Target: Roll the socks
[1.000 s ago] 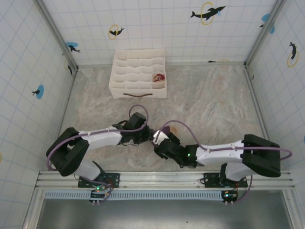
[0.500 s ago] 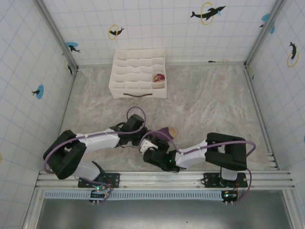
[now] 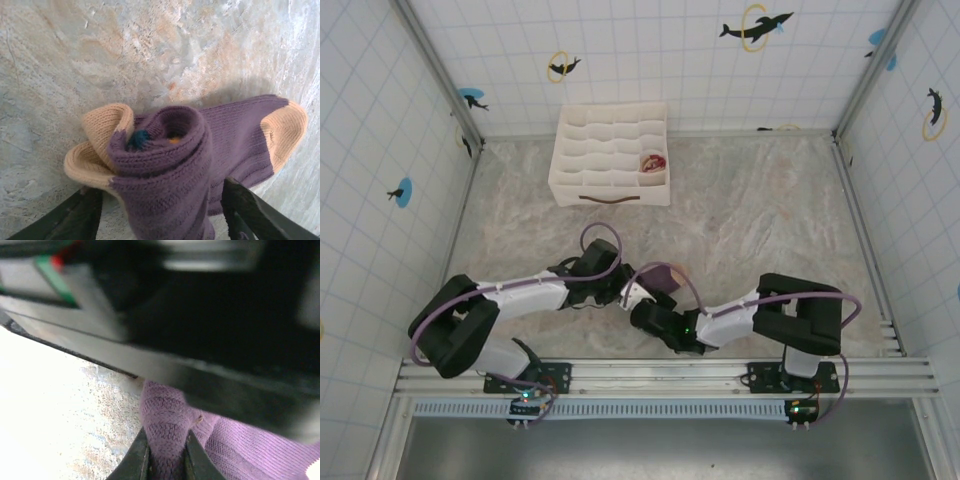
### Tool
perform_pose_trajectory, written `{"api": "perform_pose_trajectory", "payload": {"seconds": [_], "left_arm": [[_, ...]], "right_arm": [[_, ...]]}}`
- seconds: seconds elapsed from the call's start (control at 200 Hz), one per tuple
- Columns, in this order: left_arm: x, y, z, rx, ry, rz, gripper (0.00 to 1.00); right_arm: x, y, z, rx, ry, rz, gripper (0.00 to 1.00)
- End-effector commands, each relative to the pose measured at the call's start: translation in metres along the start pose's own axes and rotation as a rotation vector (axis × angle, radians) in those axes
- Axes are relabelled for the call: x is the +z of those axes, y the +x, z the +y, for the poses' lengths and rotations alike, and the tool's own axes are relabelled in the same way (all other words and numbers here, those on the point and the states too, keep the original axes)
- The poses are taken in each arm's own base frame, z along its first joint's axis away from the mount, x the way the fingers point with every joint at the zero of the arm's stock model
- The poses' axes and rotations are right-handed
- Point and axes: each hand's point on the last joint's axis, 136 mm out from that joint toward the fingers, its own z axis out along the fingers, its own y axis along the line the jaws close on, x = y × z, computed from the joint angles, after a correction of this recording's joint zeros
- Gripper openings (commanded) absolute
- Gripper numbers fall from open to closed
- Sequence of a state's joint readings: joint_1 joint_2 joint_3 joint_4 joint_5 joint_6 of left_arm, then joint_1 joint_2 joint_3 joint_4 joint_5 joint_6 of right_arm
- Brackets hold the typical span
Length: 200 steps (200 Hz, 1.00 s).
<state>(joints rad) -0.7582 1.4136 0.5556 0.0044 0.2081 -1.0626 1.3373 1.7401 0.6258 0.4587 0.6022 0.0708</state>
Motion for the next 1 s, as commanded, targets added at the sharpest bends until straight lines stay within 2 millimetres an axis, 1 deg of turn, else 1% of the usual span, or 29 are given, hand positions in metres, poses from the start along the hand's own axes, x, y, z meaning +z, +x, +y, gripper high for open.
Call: {"api": "perform_pose_trajectory", "payload": {"seconds": [0.0,0.175,0.335,0.505,0.59,0.686,0.876,0.996], "left_arm": [[-0.003,0.012,0.004,0.03,-0.042,0.065,0.68],[-0.012,-0.003,-0.016,0.047,0.003,0.011,0.7],[-0.02,-0.009,-0.028,0.056,0.056,-0.031,0.7],[-0.021,-0.011,-0.029,0.05,0.07,-0.044,0.7],[-0.02,-0.011,-0.027,0.045,0.067,-0.049,0.7],[-0.018,-0.012,-0.025,0.044,0.059,-0.054,0.69],[-0.018,-0.015,-0.027,0.045,0.059,-0.066,0.68],[-0.015,-0.013,-0.03,0.053,0.059,-0.058,0.67]], "right_arm": [[0.003,0.054,-0.002,0.108,-0.1,0.135,0.0],[-0.002,0.07,-0.009,0.269,-0.188,0.144,0.0],[-0.007,0.084,-0.014,0.44,-0.279,0.155,0.0],[-0.014,0.095,-0.019,0.664,-0.384,0.167,0.0],[-0.018,0.094,-0.021,0.776,-0.431,0.16,0.0],[-0.02,0.101,-0.025,0.866,-0.424,0.186,0.0],[-0.023,0.127,-0.031,1.01,-0.352,0.291,0.0],[-0.029,0.138,-0.034,1.114,-0.327,0.32,0.0]]}}
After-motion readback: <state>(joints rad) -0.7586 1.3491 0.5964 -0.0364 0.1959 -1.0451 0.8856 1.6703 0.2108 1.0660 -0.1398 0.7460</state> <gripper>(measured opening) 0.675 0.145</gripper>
